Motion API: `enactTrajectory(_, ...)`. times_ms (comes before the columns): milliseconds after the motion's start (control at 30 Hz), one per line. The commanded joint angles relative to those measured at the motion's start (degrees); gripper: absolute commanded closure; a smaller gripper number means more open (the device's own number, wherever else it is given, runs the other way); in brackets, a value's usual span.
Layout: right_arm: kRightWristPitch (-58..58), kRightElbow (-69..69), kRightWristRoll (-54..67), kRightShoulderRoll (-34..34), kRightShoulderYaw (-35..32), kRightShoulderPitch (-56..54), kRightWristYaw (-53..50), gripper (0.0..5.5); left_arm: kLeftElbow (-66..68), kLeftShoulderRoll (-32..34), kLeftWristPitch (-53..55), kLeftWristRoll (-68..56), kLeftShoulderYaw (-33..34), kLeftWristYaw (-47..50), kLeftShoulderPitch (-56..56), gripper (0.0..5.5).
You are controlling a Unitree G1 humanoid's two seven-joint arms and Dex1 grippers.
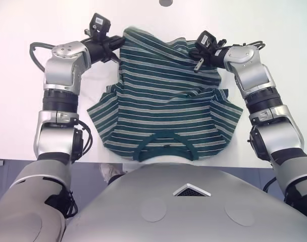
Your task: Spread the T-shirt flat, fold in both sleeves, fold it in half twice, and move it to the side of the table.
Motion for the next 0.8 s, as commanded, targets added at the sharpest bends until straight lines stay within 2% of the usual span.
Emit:
enactTrajectory(33, -7.70, 8.74, -1.36, 2.39, -2.07, -2.45, -5.98, 5.50, 10.10, -2.45, -3.11, 4.07, -0.95, 4.42, -4.58, 5.48)
enactTrajectory(200, -21.17, 36.64, -7.95, 7.11, -0.90, -17.74, -19.85, 5.50, 23.50, -5.00, -13.22, 8.11, 0.06, 12.94, -10.55, 5.48)
enactTrajectory(233, -22.00, 39.61, -8.86, 7.56, -1.19, -20.06, -22.94, 5.50, 25.79, -5.48, -15.09, 7.43, 1.23, 13.96, -12.08, 5.31)
enactTrajectory(300, -24.11, 42.96, -10.30, 7.85, -2.04, -23.48, -27.77, 5.50, 29.94, -6.46, -18.15, 7.57, 2.10, 15.02, -14.93, 4.86)
enactTrajectory(367, -29.05, 43.03, -10.70, 7.11, -3.26, -26.53, -32.12, 5.50, 31.88, -6.94, -21.52, 7.88, 2.96, 15.98, -16.62, 4.82)
enactTrajectory(467, -33.87, 40.71, -7.96, 7.20, -6.39, -26.05, -28.18, 5.50, 32.30, -5.99, -26.45, 8.26, 3.98, 17.30, -16.53, 4.82)
enactTrajectory(533, -31.57, 27.73, -2.56, 6.77, -4.61, -16.08, -9.21, 5.50, 26.64, -3.28, -28.03, 6.39, 5.40, 12.59, -13.39, 4.82)
enactTrajectory(600, -21.54, 5.20, 3.29, 2.55, -0.27, -2.03, 6.34, 5.50, 14.95, 0.71, -22.06, 1.62, 6.96, 2.50, -7.11, 4.82)
enactTrajectory(700, -7.32, -12.93, 5.75, -1.60, 0.67, 7.66, 11.25, 5.50, -5.30, 9.53, -6.51, -8.76, 8.93, -12.44, 4.27, 4.82)
enactTrajectory(800, -1.27, -13.13, 1.59, -0.11, 0.37, 8.86, 6.80, 5.50, -14.25, 18.75, 2.91, -12.58, 11.08, -20.11, 12.81, 4.82)
